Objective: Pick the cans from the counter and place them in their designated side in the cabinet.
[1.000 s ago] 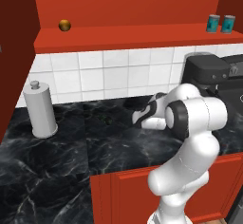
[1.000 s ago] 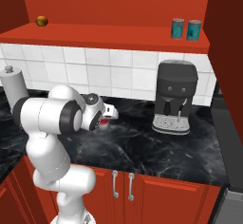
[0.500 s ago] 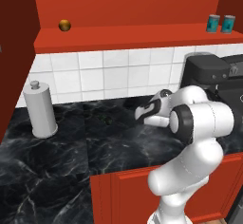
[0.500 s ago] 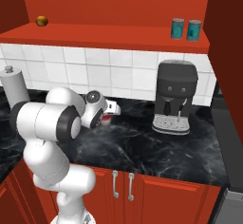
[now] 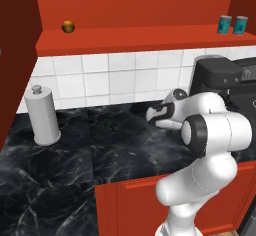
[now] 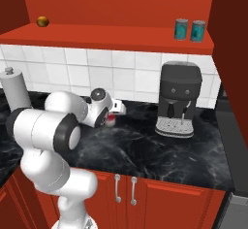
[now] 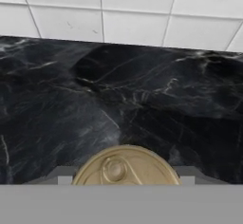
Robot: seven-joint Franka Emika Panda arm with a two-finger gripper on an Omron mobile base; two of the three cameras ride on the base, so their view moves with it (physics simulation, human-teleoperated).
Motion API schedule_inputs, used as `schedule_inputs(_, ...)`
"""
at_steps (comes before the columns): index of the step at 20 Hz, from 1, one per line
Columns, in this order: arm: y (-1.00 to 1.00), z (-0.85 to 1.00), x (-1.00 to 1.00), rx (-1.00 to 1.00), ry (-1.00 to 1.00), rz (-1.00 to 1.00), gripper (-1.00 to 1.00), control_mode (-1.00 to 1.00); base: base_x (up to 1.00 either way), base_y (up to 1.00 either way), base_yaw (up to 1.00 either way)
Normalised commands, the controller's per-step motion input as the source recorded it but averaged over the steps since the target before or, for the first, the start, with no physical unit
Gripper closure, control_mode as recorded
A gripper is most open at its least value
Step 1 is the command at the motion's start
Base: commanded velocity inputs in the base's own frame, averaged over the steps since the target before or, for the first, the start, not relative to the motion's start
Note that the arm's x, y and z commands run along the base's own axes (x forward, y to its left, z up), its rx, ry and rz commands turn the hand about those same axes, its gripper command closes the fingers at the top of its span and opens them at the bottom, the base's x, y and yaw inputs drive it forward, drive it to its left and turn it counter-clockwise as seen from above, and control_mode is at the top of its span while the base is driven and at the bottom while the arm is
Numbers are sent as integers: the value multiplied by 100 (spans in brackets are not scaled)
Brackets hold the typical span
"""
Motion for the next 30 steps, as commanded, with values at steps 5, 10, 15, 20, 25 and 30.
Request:
schedule_inputs(5, -15, 25, -1, 0, 8, 2, 100, -100, 0, 0, 0)
schedule_inputs(10, -7, 20, 0, 0, 12, 2, 100, -100, 0, 0, 0)
schedule_inputs(15, -8, 14, -3, 0, 9, 3, 100, -100, 0, 0, 0)
schedule_inputs(20, -8, 11, -14, 0, 0, 4, 100, -100, 0, 0, 0)
schedule_inputs(25, -8, 13, -25, 0, 0, 5, 100, -100, 0, 0, 0)
schedule_inputs(30, -1, 26, -19, 0, 0, 4, 100, -100, 0, 0, 0)
